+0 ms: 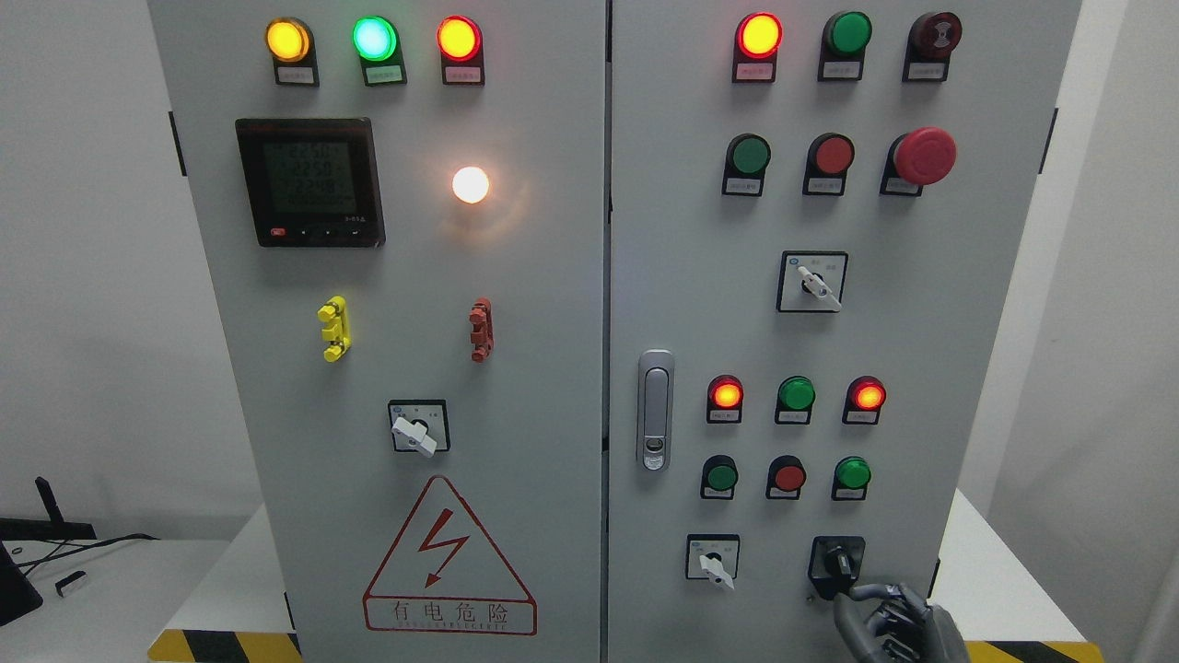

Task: Trip black knob to open circuit
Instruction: 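Raise the right hand up to the black rotary knob, then grip the black knob with the right hand and twist it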

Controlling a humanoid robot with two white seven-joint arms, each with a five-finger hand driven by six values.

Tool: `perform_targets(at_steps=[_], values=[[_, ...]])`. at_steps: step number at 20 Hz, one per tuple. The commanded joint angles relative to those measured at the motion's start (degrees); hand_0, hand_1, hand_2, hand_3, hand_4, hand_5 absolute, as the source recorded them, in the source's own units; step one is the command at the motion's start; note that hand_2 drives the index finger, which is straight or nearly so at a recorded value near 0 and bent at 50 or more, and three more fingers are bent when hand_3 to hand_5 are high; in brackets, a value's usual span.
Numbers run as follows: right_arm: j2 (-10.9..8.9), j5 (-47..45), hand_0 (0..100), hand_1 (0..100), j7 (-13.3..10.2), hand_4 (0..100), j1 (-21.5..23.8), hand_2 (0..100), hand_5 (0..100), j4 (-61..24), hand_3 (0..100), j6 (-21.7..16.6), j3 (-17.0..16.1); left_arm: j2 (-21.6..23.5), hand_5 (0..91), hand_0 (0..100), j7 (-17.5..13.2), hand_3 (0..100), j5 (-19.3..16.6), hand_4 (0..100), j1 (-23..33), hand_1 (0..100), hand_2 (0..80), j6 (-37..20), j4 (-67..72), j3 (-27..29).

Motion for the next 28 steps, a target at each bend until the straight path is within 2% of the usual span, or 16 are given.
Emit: perform_targets(at_steps=[1, 9, 17, 28], values=[[0.71, 0.1, 38, 74, 0.0, 79, -0.2, 49, 80, 0.2, 87, 0.0, 0.7, 0.0, 0.0, 12, 0.0, 0, -1.8, 0, 0.0, 39, 0.0, 0.0, 0.0, 0.0], [0.79, 0.1, 39, 74, 0.0, 78, -1.0, 49, 80, 0.1, 87, 0.1, 0.8, 0.0, 0.0, 12, 0.0, 0, -1.8, 0, 0.0, 39, 0.0, 0.0, 0.0, 0.0], [1.50, 0.1, 40, 73, -0.6, 78, -0.4, 48, 80, -0.2, 87, 0.1, 3.3, 0.0, 0.0, 12, 0.0, 0, -1.8, 0, 0.0, 39, 0.0, 0.0, 0.0, 0.0], [2.02, -0.3, 40, 73, -0.7, 78, -0.9, 48, 80, 0.1, 87, 0.3, 3.4, -0.1, 0.0, 12, 0.0, 0, -1.8, 0, 0.0, 39, 0.0, 0.0, 0.0, 0.0]])
